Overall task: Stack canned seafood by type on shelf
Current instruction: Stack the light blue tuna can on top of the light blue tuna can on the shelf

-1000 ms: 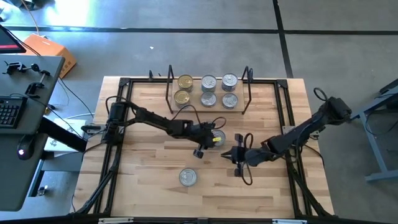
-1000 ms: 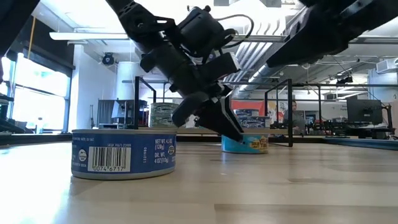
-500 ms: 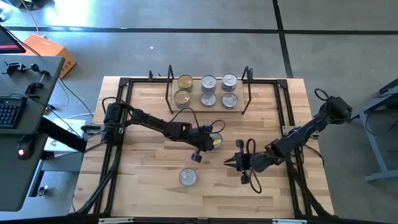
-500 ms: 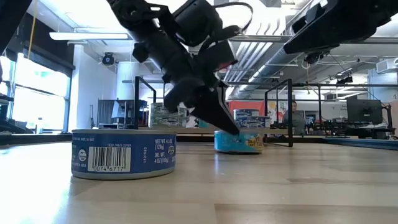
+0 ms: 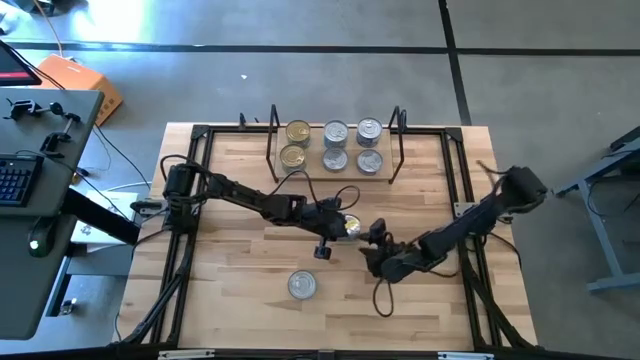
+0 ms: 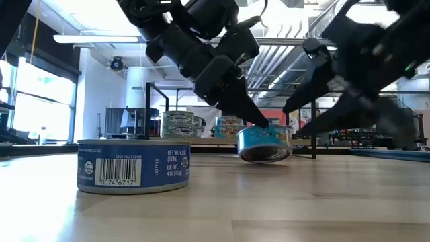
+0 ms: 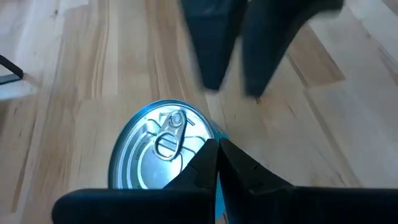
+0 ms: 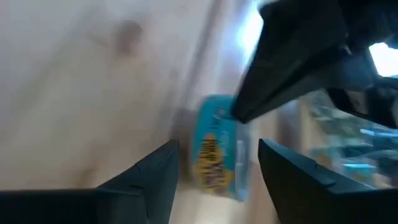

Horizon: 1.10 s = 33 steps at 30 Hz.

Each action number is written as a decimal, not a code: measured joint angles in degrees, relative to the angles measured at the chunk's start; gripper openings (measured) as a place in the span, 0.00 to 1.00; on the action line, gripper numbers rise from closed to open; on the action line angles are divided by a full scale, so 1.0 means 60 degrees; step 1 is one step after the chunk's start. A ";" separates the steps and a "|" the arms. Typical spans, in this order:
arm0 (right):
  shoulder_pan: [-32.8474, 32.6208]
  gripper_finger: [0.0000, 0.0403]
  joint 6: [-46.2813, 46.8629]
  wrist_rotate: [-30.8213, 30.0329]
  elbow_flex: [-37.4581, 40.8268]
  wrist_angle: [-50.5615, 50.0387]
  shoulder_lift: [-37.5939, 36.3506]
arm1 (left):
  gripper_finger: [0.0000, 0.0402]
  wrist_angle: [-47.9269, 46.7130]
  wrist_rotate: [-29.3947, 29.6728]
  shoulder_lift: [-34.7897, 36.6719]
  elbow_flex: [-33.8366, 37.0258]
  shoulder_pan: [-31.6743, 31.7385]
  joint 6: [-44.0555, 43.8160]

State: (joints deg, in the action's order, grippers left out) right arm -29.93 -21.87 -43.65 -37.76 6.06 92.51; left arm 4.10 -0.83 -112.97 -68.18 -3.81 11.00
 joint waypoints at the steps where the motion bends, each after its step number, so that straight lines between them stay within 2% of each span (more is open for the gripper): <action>1: 0.0004 0.53 -0.0196 -0.0373 -0.0004 0.0256 0.0246 | 0.00 0.0021 -0.0005 0.0000 -0.0004 0.0000 -0.0052; 3: 0.0022 0.53 -0.0412 -0.0856 -0.0004 0.0558 0.0706 | 0.00 0.0016 -0.0006 0.0000 -0.0007 0.0000 -0.0084; 7: 0.0141 0.53 -0.0382 -0.1104 -0.0016 0.0829 0.1424 | 0.00 0.0196 -0.0007 0.0000 -0.0007 0.0000 -0.0091; 11: 0.0200 0.53 0.0463 -0.2340 -0.0040 0.1010 0.1727 | 0.00 0.0381 0.0006 0.0007 -0.0015 -0.0004 -0.0162; 13: 0.0233 0.52 0.0719 -0.2606 -0.0023 0.1017 0.1716 | 0.00 0.0421 0.0018 0.0018 -0.0018 -0.0004 -0.0229; 18: 0.0248 0.46 0.0577 -0.2338 -0.0007 0.1202 0.1702 | 0.00 0.0441 0.0030 0.0030 -0.0018 -0.0082 -0.0232; 23: 0.0248 0.30 0.1007 -0.2031 -0.0004 0.1386 0.1710 | 0.00 0.0162 0.0099 0.0263 -0.0029 -0.0138 -0.0207; 26: 0.0306 0.28 0.1063 -0.1685 -0.0022 0.1618 0.1720 | 0.00 -0.0244 0.0096 0.0457 -0.0029 -0.0164 -0.0207; 29: 0.0335 0.28 0.1086 -0.1689 -0.0154 0.1384 0.1724 | 0.00 -0.1353 0.0796 0.0925 -0.0029 -0.0164 -0.0236; 33: 0.0331 0.28 0.1017 -0.1690 -0.0665 0.0479 0.1519 | 0.00 -0.3416 0.2758 0.1700 -0.0033 -0.0188 -0.0906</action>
State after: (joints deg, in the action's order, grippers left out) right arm -27.95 -15.77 -53.80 -41.75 8.93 101.62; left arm -16.40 15.72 -102.77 -68.38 -4.94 5.56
